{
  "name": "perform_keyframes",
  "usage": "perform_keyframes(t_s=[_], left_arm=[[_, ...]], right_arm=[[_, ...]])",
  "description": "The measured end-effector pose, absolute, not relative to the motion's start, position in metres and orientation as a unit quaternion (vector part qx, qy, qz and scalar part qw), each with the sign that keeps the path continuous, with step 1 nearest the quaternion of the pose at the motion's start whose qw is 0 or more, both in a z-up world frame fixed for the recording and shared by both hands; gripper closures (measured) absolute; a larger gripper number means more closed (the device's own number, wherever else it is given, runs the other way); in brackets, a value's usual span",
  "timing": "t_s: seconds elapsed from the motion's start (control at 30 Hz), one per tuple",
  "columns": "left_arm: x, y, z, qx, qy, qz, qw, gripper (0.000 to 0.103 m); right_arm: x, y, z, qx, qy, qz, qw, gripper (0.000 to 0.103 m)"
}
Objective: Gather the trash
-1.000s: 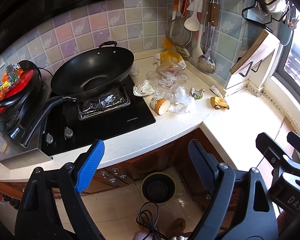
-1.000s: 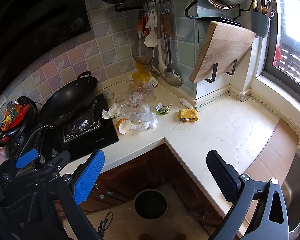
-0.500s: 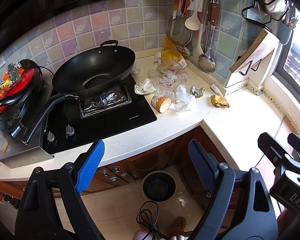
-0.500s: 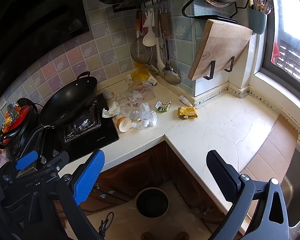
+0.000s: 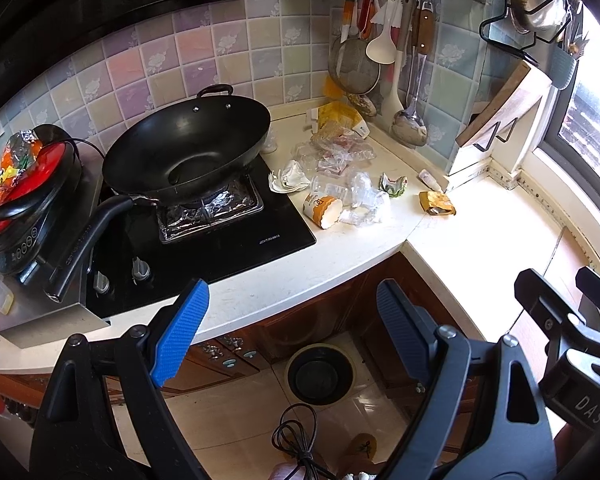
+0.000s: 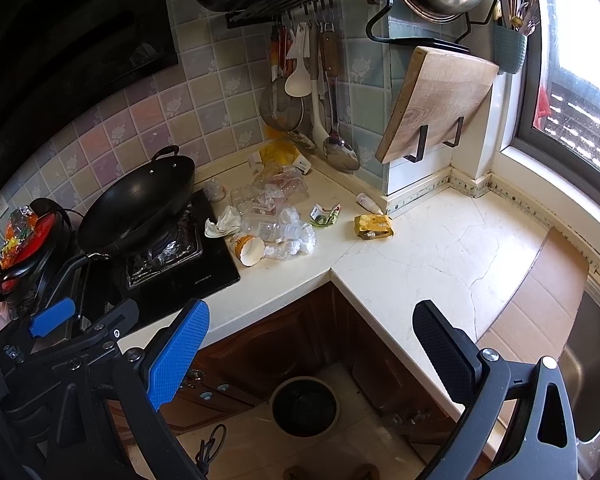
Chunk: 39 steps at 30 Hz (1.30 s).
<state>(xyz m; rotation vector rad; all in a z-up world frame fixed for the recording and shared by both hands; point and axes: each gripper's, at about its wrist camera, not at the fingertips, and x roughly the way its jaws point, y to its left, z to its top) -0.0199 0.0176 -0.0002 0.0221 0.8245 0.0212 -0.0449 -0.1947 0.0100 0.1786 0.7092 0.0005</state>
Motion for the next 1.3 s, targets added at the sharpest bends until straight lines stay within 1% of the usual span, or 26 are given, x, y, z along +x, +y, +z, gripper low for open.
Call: perform_keyframes(t_s=[0.4,0.63,0.77,0.97,1.07,1.17,1.3], left_arm=[[-0.013,0.025,0.001,0.016,0.395,0.005,0.918,0.018],[-0.009,0.031,0.001,0.03,0.373,-0.026,0.927,0.018],[0.001,0.03,-0.002,0.029,0.375,-0.053,0.925,0.018],[0.039,0.033,-0.014,-0.01,0.428,-0.085,0.9,0.018],[0.06,0.029,-0.024,-0.02,0.443,-0.081,0.893,0.018],[0.081,0.02,-0.033,-0.023,0.443,-0.066,0.894,0.018],[0.119,0.002,-0.05,-0.038,0.461,-0.064,0.884,0.018]], right_arm=[[-0.046,-0.191,0.012,0.089,0.346,-0.004,0.934,0.0],[-0.056,-0.19,0.013,0.089,0.337,-0.017,0.937,0.0],[-0.051,-0.199,0.009,0.101,0.348,-0.026,0.932,0.0],[-0.016,-0.229,0.005,0.117,0.362,-0.036,0.924,0.001],[0.012,-0.248,0.0,0.125,0.37,-0.033,0.92,0.004],[0.05,-0.27,-0.009,0.128,0.379,-0.027,0.916,0.005],[0.111,-0.296,-0.026,0.119,0.395,-0.021,0.911,0.005]])
